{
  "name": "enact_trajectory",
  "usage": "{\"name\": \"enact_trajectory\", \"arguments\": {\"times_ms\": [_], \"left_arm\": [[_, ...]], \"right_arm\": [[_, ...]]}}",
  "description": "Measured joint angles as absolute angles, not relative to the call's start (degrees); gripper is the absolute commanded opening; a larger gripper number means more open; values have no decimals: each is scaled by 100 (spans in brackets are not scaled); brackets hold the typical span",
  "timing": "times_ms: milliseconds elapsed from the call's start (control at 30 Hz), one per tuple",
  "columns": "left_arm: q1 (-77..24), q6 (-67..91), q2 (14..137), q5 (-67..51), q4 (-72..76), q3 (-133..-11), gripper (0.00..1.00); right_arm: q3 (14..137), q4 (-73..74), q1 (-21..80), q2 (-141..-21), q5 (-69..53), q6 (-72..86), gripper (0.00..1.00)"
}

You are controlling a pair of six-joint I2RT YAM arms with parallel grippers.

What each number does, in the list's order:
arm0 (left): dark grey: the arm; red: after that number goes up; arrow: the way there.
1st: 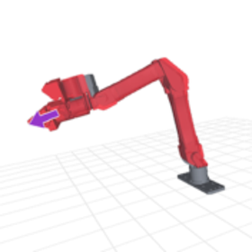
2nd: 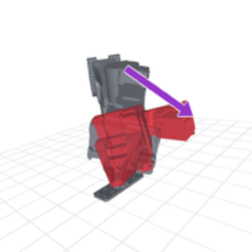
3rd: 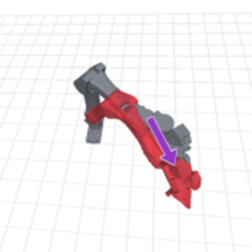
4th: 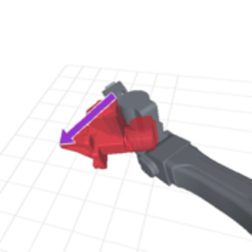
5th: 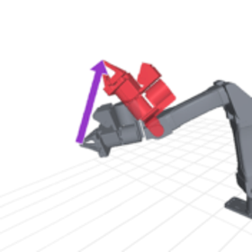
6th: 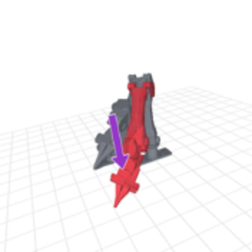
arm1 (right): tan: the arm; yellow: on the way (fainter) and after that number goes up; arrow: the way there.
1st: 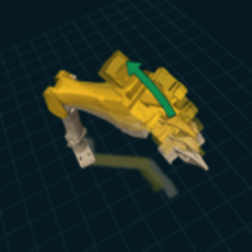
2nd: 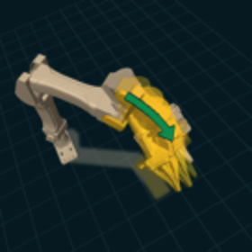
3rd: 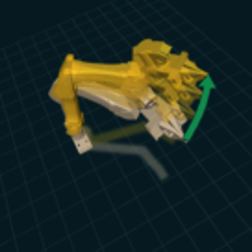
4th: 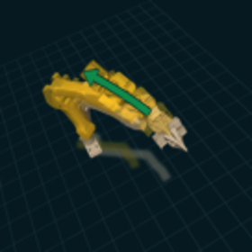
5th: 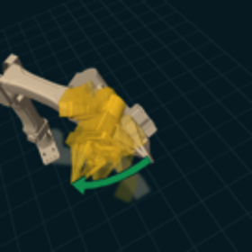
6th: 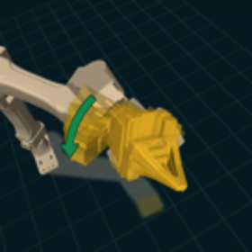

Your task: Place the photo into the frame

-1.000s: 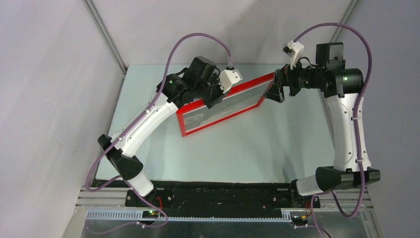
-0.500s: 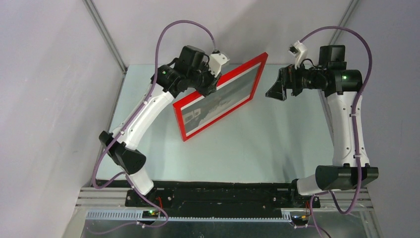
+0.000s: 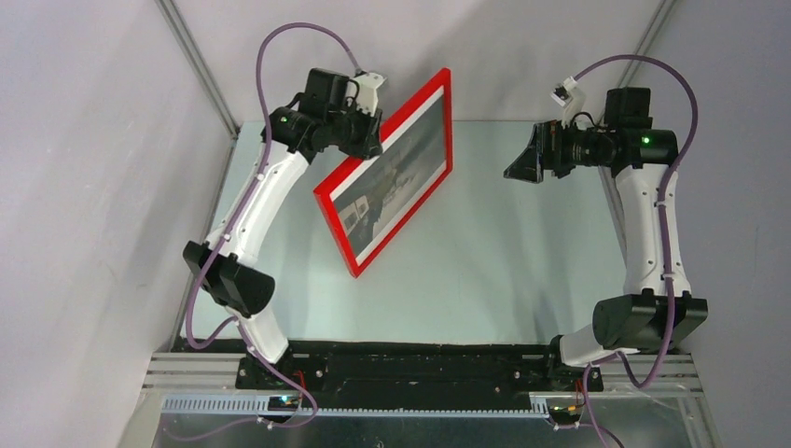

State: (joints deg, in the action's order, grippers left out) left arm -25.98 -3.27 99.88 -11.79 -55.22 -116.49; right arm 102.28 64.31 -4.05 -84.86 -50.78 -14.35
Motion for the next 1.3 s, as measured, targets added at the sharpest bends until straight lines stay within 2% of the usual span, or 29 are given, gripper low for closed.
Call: {"name": "enact_trajectory", "arguments": {"times_ms": [400,733,1033,1300], "left_arm": [[-1542,349,10022,-1743,-5647,-11594,0],[-773,996,10007,-2611,-5059,-10938,0],[-539,1747,9651,-3173,-3964,-9625,0],[-539,2434,9192,-3509,-2928,-8066,0]], "right_arm": [[9732,6090,-464,-8652,-5089,-1306,99],[9299,5760,-462,-8903,-5092,-1173,99],[8530,4925,-248,-9478,-5022,-729,100],[8342,3911,62,-10457,-5068,-78,99]]}}
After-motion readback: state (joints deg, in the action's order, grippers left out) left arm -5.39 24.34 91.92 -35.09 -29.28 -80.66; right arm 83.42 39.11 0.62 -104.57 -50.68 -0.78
